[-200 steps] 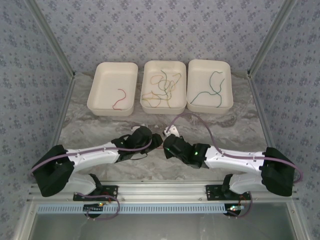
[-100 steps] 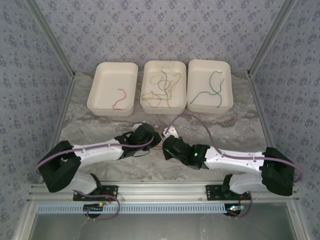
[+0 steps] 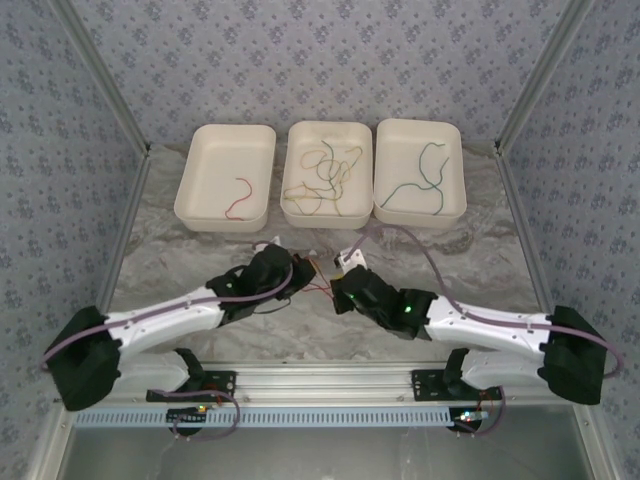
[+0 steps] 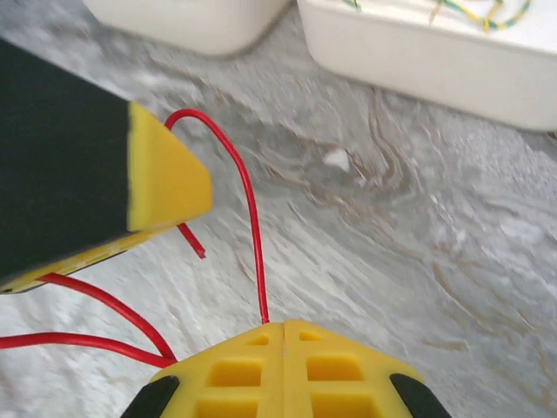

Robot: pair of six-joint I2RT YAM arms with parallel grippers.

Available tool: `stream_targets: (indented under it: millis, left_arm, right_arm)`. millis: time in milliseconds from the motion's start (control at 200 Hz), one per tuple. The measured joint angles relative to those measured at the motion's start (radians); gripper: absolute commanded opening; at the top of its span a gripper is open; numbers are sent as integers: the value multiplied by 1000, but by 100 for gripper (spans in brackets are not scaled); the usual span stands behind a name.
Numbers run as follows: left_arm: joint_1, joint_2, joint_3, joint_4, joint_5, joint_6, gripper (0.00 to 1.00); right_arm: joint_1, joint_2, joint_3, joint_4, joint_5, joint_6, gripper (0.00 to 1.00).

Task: Untangle the cables

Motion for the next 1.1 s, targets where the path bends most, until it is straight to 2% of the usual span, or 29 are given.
stream_targets:
  millis: [145,285,435,764,854,949,1104]
  left_arm:
    - [105,-142,-32,-11,48,-17,0]
    - [211,-185,-32,-23,148,-21,0]
    - [324,-183,-31,-37,169,-21,0]
    - [333,-171,-17,-50,197,-29,0]
    - [335,-188,-17,-55,204,-36,0]
    - [340,-238,-17,-66,226,-41,0]
    - [343,-310,-17,-62,327,-66,0]
  right_arm:
    - [0,-95,-26,75,-53,0,0]
    - [32,-154,-51,127,-75,0,0]
    - [64,-165,-73,37,-2,-3,0]
    - [145,-97,-48,-99,130,17,0]
    - [122,-79,-37,-132,157,45,0]
    - [49,-108,-65,-165,179,77,0]
    - [-113,-362,-202,-169,204,41,0]
